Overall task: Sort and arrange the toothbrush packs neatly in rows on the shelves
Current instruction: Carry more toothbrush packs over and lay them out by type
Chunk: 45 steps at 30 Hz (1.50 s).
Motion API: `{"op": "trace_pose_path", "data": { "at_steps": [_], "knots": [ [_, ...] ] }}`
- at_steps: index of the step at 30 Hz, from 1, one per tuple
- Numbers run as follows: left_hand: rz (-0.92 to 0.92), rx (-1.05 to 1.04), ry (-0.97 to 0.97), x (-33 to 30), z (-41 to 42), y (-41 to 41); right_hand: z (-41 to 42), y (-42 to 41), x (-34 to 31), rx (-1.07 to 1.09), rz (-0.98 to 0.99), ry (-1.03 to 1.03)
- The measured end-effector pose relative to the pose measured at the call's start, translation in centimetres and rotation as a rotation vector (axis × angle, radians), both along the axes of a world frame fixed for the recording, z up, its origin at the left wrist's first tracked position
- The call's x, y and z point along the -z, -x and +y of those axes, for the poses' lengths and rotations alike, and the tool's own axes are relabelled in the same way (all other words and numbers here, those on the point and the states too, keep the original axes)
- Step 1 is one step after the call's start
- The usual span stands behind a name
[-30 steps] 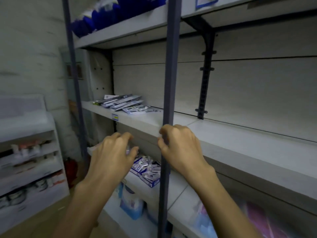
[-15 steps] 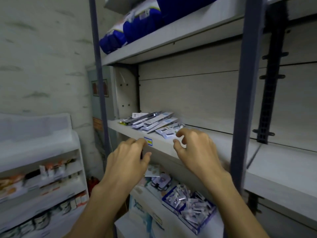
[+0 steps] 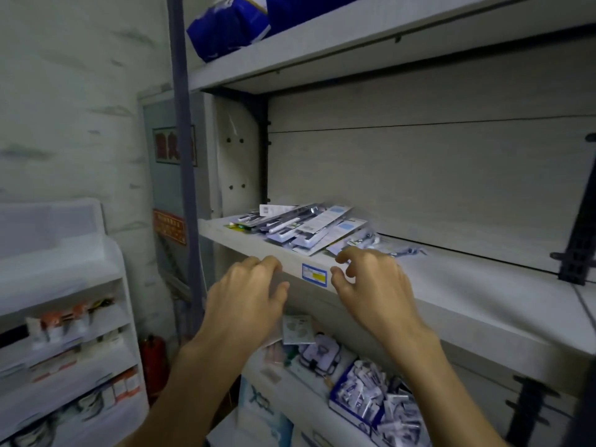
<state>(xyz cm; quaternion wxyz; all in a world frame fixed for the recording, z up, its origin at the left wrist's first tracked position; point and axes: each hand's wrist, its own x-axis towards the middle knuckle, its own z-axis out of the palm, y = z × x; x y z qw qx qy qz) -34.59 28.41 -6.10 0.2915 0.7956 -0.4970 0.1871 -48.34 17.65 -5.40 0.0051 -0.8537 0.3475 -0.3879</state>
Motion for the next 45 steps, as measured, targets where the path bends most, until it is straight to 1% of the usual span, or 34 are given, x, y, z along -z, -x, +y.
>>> {"op": "trace_pose_path", "data": {
  "at_steps": [8, 13, 19, 25, 30, 34, 41, 45],
  "knots": [
    [-0.012, 0.069, 0.017, -0.8, -0.8, -11.5, -0.1, -10.2, 0.0, 0.084, -0.016, -0.012],
    [-0.013, 0.136, 0.001, -0.7, -2.8, -16.0, -1.2, -13.6, 0.2, 0.174, -0.001, -0.016],
    [0.010, 0.248, -0.009, -0.5, -7.6, -19.4, -4.7, -15.8, 0.1, 0.292, 0.017, -0.041],
    [-0.005, 0.314, 0.007, -0.9, -14.3, -22.0, -9.7, -17.1, -0.4, 0.403, -0.021, -0.062],
    [-0.045, 0.301, 0.005, -1.5, -18.9, -24.7, -13.1, -19.0, -1.4, 0.414, -0.048, -0.051],
    [-0.036, 0.279, -0.019, -1.2, -21.6, -27.0, -14.9, -21.0, -1.6, 0.408, -0.053, -0.015],
    [-0.046, 0.334, -0.091, -0.3, -24.8, -29.7, -16.4, -23.9, -1.3, 0.408, -0.004, -0.049],
    [-0.061, 0.394, -0.090, -0.5, -26.1, -30.6, -16.9, -25.3, -1.6, 0.463, -0.008, -0.049]
  ]
}}
